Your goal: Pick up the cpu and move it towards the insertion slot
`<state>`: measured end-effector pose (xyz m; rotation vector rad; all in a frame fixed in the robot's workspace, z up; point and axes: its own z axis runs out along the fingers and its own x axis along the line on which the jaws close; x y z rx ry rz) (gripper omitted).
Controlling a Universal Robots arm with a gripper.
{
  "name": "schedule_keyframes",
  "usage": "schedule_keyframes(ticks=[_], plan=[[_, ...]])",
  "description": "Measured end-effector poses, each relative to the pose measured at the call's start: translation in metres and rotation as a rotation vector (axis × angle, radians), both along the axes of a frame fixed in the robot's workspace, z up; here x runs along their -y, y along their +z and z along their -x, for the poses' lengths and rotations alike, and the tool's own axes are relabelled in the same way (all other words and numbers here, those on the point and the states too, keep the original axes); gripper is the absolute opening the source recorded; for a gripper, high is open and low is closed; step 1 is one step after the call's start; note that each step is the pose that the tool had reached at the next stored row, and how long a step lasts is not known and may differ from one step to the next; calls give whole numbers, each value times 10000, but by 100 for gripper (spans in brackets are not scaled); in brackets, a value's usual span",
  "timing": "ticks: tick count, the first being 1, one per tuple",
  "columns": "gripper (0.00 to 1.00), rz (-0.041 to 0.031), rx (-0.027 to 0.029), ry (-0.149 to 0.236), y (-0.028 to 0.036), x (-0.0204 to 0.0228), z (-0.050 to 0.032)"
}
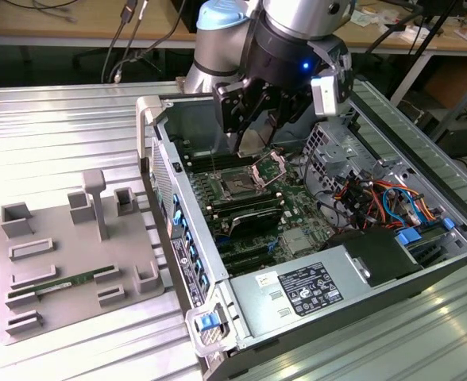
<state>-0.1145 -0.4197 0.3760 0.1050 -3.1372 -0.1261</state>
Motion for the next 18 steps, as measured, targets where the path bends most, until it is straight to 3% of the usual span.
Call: schedule_keyframes(ticks=[18], plan=[[55,0,0,0,-51,-8,-182]])
